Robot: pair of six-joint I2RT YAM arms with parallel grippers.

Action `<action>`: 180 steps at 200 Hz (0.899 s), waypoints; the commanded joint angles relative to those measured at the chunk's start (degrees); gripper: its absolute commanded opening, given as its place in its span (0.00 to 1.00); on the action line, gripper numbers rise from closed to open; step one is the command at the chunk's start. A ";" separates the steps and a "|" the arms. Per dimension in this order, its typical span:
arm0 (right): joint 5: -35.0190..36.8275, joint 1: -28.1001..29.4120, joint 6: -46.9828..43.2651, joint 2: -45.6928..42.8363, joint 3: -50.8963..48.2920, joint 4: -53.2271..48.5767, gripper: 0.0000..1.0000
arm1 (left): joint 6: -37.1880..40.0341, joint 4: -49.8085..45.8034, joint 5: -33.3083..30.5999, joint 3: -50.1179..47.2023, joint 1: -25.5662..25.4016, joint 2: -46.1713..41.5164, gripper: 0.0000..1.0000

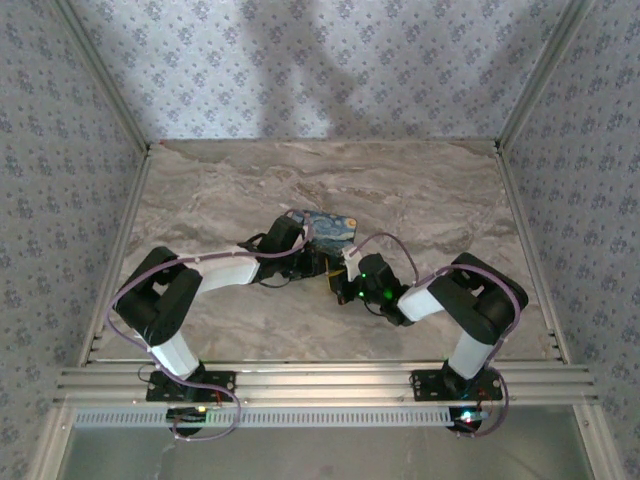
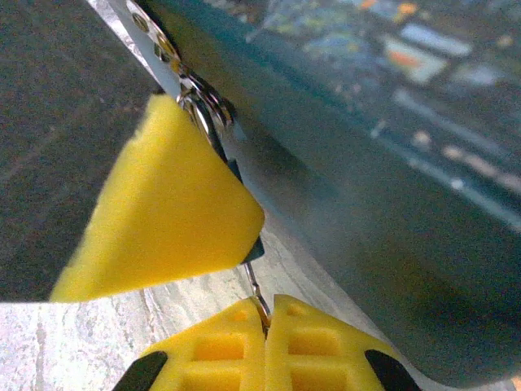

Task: Unlock the padlock with the key

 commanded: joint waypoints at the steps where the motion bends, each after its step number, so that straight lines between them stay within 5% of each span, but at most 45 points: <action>1: 1.28 0.27 0.71 -0.91 -1.76 6.15 0.00 | -0.99 0.20 1.26 1.92 -0.43 -2.57 0.12; 180: 1.93 0.14 -2.53 -5.25 -0.13 11.41 0.00 | -3.62 -0.74 4.12 2.27 -1.21 -2.79 0.11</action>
